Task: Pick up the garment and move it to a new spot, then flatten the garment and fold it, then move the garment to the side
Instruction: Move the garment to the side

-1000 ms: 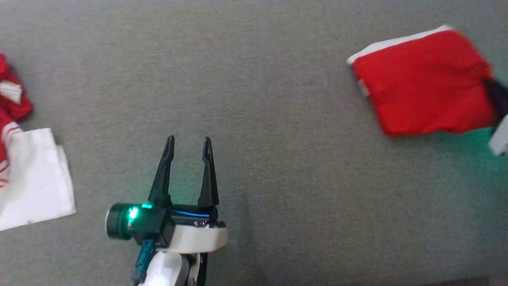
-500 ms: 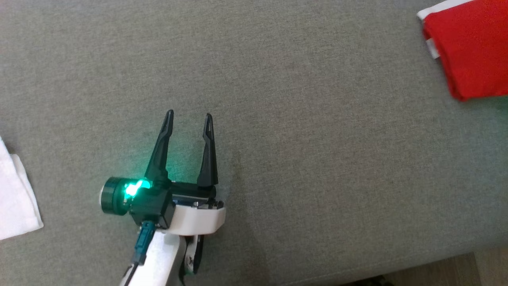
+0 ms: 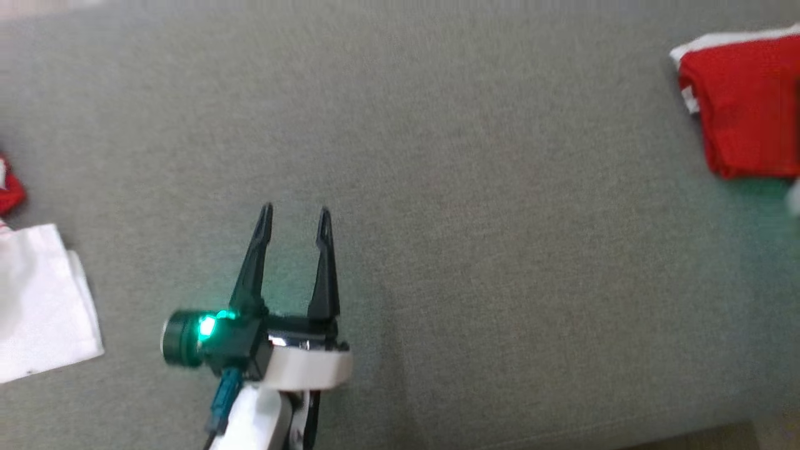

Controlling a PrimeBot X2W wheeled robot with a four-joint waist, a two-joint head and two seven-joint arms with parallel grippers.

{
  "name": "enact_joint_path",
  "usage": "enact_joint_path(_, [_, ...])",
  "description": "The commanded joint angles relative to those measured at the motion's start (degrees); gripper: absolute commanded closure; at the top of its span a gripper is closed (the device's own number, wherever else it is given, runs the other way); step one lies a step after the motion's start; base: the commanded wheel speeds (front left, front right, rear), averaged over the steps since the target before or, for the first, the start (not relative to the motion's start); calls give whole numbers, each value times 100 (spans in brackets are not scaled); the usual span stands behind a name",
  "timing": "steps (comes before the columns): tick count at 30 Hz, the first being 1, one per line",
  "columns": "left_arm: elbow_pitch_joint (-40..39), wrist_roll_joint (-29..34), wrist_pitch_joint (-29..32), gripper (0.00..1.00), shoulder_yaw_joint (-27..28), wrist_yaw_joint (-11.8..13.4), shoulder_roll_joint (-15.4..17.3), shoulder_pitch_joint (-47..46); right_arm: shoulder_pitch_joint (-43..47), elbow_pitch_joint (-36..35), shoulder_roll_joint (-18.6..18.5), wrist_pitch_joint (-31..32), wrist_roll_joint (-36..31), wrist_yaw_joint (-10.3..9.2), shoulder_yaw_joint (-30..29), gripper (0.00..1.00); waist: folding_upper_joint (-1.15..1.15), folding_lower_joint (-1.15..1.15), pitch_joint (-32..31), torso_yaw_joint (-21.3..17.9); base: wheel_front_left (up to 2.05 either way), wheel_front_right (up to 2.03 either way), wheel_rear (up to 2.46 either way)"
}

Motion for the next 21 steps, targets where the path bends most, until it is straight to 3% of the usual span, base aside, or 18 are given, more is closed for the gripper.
enact_joint_path(1, [-155,-87,-29,0,139,56,-16,99,323,-226,36,-106,-54,-5,63,0,0,1,-374,106,0,0,0])
enact_joint_path(14, [71,-341,-29,0,297,193,-16,836,2132,-1389,1252,-367,279,-5,629,0,0,1,-1639,724,0,0,0])
enact_joint_path(17, [118,-344,-29,0,400,201,-16,1018,2570,-1654,1535,-398,240,-5,448,0,0,1,-1905,878,0,0,0])
enact_joint_path(21, [-54,-300,-29,0,578,181,-16,1124,3190,-2494,1858,-403,-55,-5,-341,0,0,1,-2099,1105,0,0,0])
